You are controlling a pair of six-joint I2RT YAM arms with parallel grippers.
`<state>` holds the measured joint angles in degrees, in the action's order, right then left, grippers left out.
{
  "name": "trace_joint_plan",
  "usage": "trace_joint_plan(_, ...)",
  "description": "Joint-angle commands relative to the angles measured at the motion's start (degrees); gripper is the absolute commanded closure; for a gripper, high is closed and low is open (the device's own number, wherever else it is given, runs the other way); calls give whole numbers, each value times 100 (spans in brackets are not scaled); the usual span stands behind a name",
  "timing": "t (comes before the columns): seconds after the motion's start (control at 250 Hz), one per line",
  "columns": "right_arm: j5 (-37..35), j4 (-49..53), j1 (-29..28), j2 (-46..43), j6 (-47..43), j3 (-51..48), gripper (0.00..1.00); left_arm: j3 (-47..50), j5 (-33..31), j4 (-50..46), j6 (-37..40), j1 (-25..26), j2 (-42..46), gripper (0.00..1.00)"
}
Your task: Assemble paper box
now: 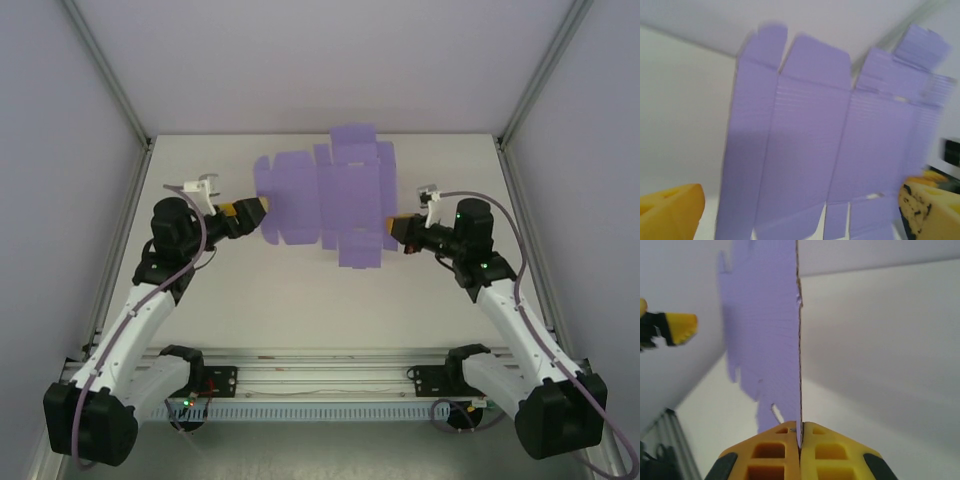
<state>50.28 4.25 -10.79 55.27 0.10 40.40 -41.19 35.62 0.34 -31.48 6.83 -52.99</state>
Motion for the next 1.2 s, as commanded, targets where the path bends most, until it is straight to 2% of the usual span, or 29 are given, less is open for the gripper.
trace_joint_plan(0.0, -611, 720, -184, 243, -1328, 59, 100, -152, -1791, -1734, 324, 20, 208, 0)
trace_joint_plan(0.096, -1347, 1321, -367, 745, -2008, 426, 100, -131, -2013, -1980, 337, 22, 262, 0)
trace_joint_plan(0.176, -2269, 1703, -639, 1201, -2623, 763, 100, -125, -1849, -1982, 372, 20, 217, 0)
trace_joint_plan(0.264, -3268, 1894, -923, 1652, -3247, 1023, 100, -256, -1740, -2047, 563, 20, 67, 0)
trace_joint_plan(0.332, -3671, 1834, -1125, 1914, -3834, 1094, 100, -455, -1741, -2200, 693, 20, -108, 0)
trace_joint_plan(0.468, -4311, 1131, -1536, 2154, -4925, 962, 100, -738, -1560, -2224, 965, 13, -490, 0)
trace_joint_plan(0.556, -4784, 215, -1771, 2173, -5318, 728, 100, -861, -1187, -2117, 1056, -40, -712, 0)
trace_joint_plan(0.672, -4977, -881, -2037, 2151, -5966, 318, 100, -800, -487, -1804, 989, -318, -853, 0)
trace_joint_plan(0.74, -5079, -1488, -2128, 2193, -6160, 130, 100, -814, -399, -1859, 986, -492, -864, 0)
trace_joint_plan(0.815, -5252, -1584, -2221, 2315, -6323, 117, 100, -786, -497, -1813, 887, -503, -801, 0)
trace_joint_plan(0.867, -5353, -1590, -2315, 2419, -6392, 117, 100, -722, -279, -1615, 646, -490, -796, 0)
trace_joint_plan(0.983, -5616, -1652, -2586, 2585, -6517, 109, 100, -823, 374, -1065, 272, -157, -1110, 9)
trace_joint_plan(1.055, -5805, -1784, -2771, 2696, -6582, 105, 100, -1170, 313, -1219, 279, 241, -1453, 14)
trace_joint_plan(1.199, -6470, -1870, -3200, 2924, -6654, 169, 100, -1665, 241, -1176, 353, 849, -2135, 15)
